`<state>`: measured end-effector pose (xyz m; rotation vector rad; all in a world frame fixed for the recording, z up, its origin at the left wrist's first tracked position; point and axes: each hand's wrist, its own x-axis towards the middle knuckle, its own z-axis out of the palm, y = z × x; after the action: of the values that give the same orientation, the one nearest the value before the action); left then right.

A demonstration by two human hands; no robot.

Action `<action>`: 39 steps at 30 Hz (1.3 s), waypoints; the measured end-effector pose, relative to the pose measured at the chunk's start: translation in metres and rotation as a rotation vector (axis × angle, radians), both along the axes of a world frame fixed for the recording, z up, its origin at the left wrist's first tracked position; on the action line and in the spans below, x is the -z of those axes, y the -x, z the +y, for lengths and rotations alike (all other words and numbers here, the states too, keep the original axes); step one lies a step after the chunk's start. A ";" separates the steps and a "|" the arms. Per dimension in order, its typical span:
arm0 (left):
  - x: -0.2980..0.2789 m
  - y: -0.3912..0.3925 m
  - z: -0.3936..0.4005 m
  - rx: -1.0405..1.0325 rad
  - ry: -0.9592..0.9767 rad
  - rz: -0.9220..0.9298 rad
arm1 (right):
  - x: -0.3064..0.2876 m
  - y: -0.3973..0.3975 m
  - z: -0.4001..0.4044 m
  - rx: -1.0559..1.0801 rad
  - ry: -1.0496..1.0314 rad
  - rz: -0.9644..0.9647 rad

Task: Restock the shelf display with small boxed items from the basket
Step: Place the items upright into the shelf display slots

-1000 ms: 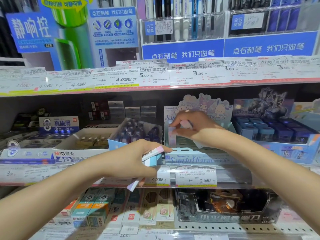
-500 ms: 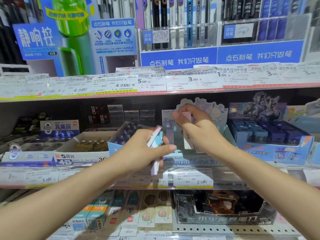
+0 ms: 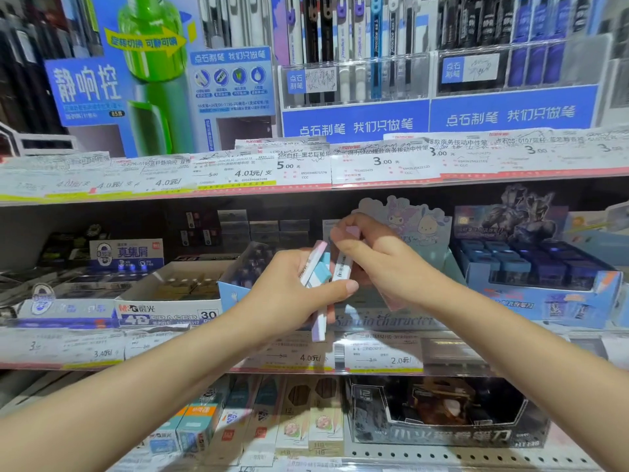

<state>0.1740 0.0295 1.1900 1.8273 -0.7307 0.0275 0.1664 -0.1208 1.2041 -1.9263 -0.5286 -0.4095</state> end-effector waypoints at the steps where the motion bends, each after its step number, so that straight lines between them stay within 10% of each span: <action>1: 0.000 -0.001 0.002 -0.004 -0.014 0.008 | -0.001 0.002 -0.002 -0.068 -0.039 0.054; 9: -0.005 -0.001 0.008 0.056 -0.046 0.161 | -0.007 0.012 -0.015 -0.099 0.048 -0.041; 23: 0.015 0.000 0.023 0.017 -0.557 -0.216 | 0.004 -0.019 -0.022 0.240 0.165 -0.203; 39: 0.013 -0.004 0.026 0.052 -0.652 -0.154 | 0.017 -0.027 -0.013 0.139 0.207 -0.175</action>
<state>0.1777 0.0559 1.1767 2.4430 -0.9721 -0.1188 0.1935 -0.1335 1.1870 -2.1463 -0.5699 -0.6384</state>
